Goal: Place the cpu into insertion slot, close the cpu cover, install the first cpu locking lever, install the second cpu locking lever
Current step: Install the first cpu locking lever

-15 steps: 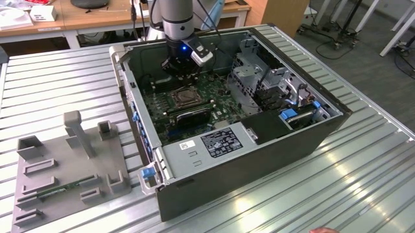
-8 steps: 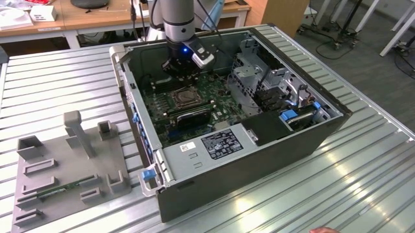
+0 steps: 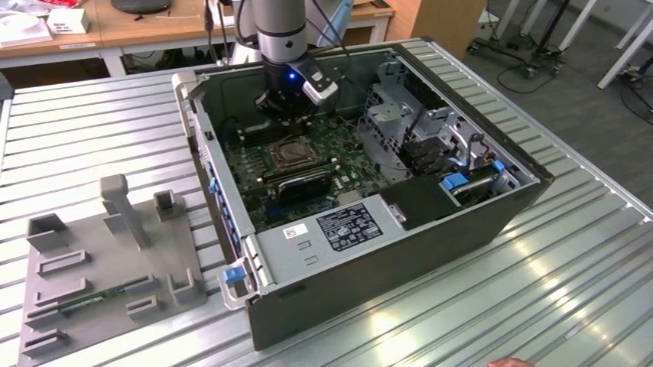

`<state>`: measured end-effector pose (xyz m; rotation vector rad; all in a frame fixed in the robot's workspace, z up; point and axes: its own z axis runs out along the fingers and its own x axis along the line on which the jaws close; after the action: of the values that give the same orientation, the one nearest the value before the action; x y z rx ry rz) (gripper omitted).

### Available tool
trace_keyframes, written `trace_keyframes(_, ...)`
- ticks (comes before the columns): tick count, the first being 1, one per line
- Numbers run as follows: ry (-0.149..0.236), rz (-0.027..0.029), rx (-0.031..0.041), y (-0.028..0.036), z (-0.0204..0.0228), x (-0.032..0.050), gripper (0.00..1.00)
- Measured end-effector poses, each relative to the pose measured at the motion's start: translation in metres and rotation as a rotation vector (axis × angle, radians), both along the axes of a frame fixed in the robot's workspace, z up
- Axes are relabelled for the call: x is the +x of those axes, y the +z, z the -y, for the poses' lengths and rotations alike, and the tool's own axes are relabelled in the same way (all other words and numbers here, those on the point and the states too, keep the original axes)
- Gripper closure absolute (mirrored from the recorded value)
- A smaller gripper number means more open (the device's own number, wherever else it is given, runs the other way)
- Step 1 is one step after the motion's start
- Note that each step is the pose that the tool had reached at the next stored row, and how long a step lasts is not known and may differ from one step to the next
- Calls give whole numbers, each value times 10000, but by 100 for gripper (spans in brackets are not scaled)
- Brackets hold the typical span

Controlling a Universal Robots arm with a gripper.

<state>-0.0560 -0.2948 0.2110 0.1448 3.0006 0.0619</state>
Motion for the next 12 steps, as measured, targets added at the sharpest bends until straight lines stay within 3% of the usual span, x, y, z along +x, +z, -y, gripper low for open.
trace_keyframes(3,0,33,4,57,1,-1,89)
trace_keyframes(12,-2,89,6,60,47,-31,89)
